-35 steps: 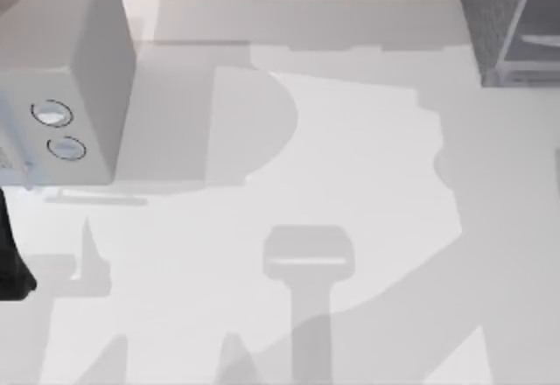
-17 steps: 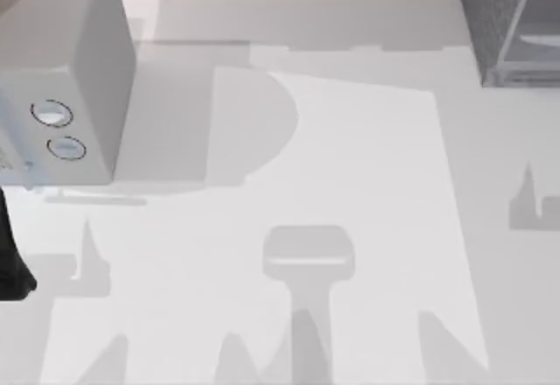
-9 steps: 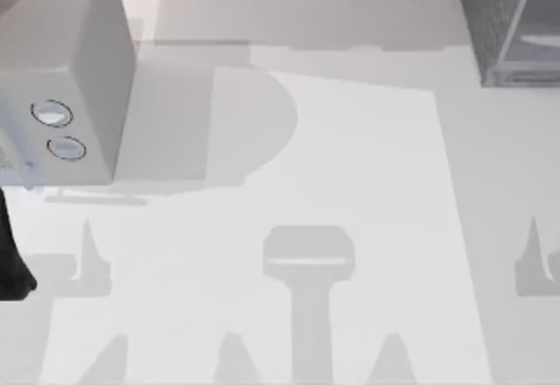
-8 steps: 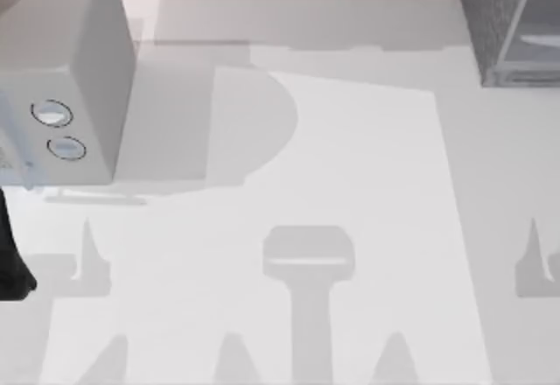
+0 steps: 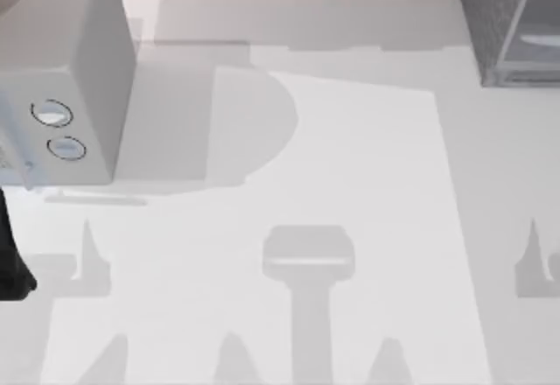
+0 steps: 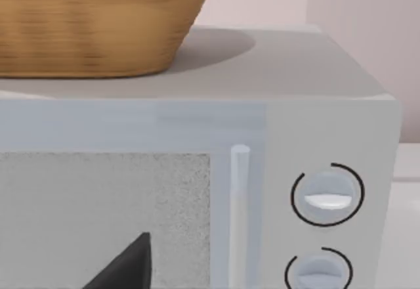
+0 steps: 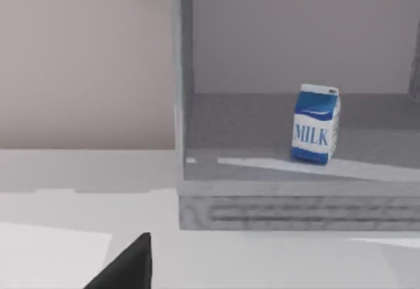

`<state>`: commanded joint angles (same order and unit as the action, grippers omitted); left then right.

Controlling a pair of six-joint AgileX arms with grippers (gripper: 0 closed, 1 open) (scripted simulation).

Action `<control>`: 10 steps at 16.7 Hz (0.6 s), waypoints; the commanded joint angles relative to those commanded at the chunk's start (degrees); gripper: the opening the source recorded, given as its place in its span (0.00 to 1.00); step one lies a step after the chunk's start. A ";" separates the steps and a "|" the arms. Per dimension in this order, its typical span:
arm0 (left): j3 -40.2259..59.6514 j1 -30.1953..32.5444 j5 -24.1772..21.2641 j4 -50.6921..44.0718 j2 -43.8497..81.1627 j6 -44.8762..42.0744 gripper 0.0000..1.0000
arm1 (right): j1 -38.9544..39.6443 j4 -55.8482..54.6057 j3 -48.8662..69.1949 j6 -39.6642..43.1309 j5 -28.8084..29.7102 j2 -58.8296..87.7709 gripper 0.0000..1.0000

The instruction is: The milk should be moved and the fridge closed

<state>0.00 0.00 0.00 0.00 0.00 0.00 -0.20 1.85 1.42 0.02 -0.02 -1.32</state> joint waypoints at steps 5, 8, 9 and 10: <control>0.00 0.00 0.00 0.00 0.00 0.00 1.00 | 0.51 15.17 7.75 0.67 -0.39 -9.42 1.00; 0.00 0.00 0.00 0.00 0.00 0.00 1.00 | 1.04 29.81 14.15 1.17 -0.81 -17.24 1.00; 0.00 0.00 0.00 0.00 0.00 0.00 1.00 | 1.18 35.15 16.42 1.30 -0.91 -20.01 1.00; 0.00 0.00 0.00 0.00 0.00 0.00 1.00 | 1.28 40.57 18.70 1.41 -0.98 -22.79 1.00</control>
<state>0.00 0.00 0.00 0.00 0.00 0.00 1.09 42.42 20.11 1.42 -1.00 -24.12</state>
